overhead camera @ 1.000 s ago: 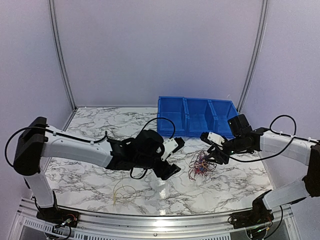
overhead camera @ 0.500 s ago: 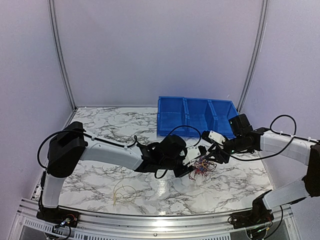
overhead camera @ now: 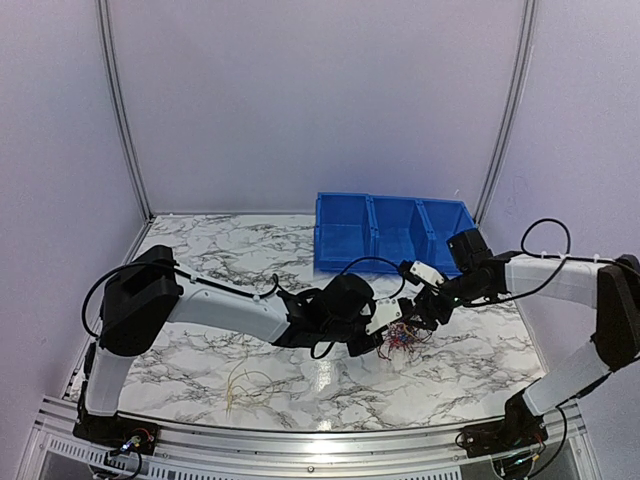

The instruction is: Untangle the cables

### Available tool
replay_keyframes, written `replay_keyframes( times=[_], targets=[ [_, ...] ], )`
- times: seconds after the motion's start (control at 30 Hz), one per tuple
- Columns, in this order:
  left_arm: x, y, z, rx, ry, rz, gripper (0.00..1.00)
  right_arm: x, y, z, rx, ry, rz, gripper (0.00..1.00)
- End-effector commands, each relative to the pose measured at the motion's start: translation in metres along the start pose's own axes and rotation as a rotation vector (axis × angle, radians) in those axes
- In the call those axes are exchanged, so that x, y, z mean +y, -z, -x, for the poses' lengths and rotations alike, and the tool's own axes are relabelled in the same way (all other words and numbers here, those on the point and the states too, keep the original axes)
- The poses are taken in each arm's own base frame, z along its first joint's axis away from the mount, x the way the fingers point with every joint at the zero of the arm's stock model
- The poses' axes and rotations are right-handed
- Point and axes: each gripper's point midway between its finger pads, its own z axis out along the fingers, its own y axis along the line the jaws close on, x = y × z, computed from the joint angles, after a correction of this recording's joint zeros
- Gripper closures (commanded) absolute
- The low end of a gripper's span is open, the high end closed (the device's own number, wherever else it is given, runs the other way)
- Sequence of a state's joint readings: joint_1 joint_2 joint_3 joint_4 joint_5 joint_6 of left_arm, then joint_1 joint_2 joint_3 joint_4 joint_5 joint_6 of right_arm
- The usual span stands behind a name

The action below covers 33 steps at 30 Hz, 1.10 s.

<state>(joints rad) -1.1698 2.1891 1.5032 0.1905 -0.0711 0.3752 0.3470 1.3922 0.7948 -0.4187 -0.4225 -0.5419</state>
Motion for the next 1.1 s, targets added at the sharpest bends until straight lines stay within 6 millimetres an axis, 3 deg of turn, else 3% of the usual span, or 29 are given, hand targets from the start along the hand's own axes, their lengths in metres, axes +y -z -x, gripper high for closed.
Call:
replay_keyframes(
  times=[0.0, 0.17, 0.5, 0.57, 0.7, 0.93, 1.07],
  targets=[
    [0.003, 0.011, 0.005, -0.022, 0.005, 0.017, 1.0, -0.018, -0.013, 0.016, -0.006, -0.081, 0.006, 0.23],
    [0.004, 0.019, 0.004, -0.043, 0.03, 0.03, 1.0, -0.023, -0.024, 0.018, 0.002, -0.126, 0.013, 0.22],
    [0.003, 0.04, 0.007, -0.057, 0.024, 0.062, 1.0, -0.016, -0.013, 0.03, -0.05, -0.115, 0.045, 0.25],
    [0.003, 0.051, 0.013, -0.069, 0.021, 0.073, 1.0, -0.015, -0.017, 0.026, -0.036, -0.114, 0.056, 0.31],
    [0.002, 0.079, 0.025, -0.096, 0.01, 0.108, 1.0, -0.015, -0.032, 0.009, 0.025, -0.125, 0.076, 0.59],
    [0.025, 0.138, 0.034, -0.109, -0.002, 0.285, 1.0, -0.01, -0.036, 0.002, 0.052, -0.12, 0.101, 0.98],
    [0.041, 0.172, 0.038, -0.124, -0.006, 0.374, 1.0, -0.014, -0.037, -0.002, 0.068, -0.118, 0.077, 1.0]
  ],
)
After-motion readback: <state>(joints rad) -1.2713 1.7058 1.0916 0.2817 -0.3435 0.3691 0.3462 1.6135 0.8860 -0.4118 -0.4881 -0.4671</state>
